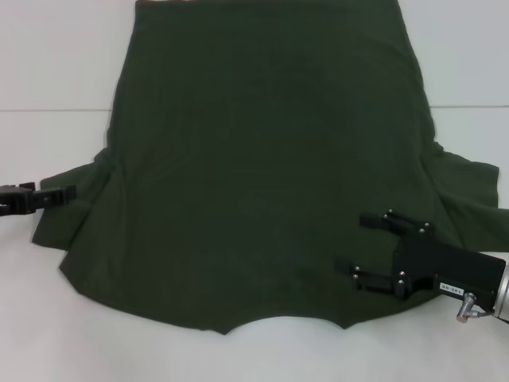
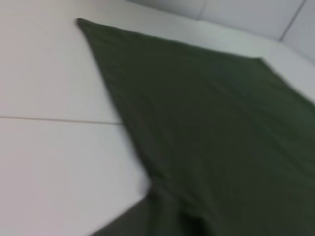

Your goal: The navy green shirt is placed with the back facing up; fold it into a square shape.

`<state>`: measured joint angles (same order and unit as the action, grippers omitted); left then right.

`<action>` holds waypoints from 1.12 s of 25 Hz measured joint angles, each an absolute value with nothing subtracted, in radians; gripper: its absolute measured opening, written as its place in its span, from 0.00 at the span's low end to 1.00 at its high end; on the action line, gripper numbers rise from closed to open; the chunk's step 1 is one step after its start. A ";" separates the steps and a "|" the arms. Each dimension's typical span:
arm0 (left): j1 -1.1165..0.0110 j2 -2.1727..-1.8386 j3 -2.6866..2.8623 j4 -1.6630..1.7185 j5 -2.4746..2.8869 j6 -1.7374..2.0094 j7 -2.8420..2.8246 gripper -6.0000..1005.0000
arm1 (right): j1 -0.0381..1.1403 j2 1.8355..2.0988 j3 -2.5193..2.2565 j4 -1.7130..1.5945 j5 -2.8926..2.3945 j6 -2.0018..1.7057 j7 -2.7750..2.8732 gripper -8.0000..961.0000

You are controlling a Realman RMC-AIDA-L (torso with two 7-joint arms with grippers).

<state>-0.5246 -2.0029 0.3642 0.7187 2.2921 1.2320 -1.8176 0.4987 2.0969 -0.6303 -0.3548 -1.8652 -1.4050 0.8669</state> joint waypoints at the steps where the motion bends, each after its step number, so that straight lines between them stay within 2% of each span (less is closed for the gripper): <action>1: -0.524 -2.005 0.373 0.714 2.294 1.205 -1.809 0.90 | 0.499 2.097 -0.630 -0.354 -1.865 -1.405 0.867 0.95; 12: -0.515 -2.029 0.393 0.678 2.294 1.070 -1.749 0.89 | 0.499 2.097 -0.631 -0.349 -1.865 -1.405 0.868 0.95; 28: -0.525 -2.040 0.414 0.633 2.295 1.031 -1.736 0.87 | 0.500 2.097 -0.630 -0.348 -1.867 -1.405 0.868 0.95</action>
